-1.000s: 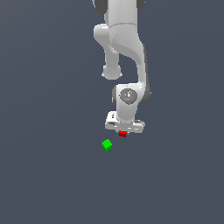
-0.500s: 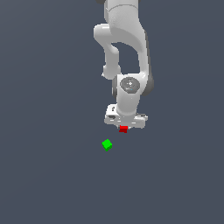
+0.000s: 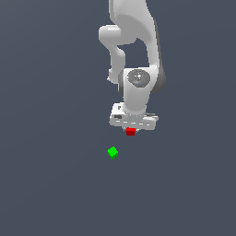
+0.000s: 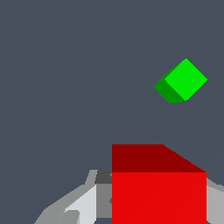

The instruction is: Stack the red cube on top of the green cube.

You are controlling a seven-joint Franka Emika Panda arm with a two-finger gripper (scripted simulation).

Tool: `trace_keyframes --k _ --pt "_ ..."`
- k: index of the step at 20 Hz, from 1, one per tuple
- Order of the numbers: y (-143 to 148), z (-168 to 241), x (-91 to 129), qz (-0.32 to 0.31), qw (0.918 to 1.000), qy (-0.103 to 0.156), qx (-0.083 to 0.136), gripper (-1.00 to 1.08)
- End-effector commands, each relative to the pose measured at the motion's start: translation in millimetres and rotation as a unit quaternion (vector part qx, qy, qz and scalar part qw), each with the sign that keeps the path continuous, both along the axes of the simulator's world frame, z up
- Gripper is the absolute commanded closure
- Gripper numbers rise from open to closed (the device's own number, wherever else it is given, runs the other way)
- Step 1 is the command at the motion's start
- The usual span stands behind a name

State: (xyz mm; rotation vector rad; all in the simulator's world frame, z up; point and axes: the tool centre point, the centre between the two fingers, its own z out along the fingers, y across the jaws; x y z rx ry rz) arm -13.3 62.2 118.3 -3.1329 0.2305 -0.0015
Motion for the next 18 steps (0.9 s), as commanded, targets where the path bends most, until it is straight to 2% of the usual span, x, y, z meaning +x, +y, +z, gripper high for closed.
trace_keyframes --k 1,9,18 --pt "0.0 0.1 0.0 0.000 1.0000 0.000 0.000 1.08" --pt "-14.4 -9.0 11.5 0.000 1.0000 0.000 0.000 1.08" --pt "-56.1 -36.0 46.4 0.000 1.0000 0.000 0.000 1.08"
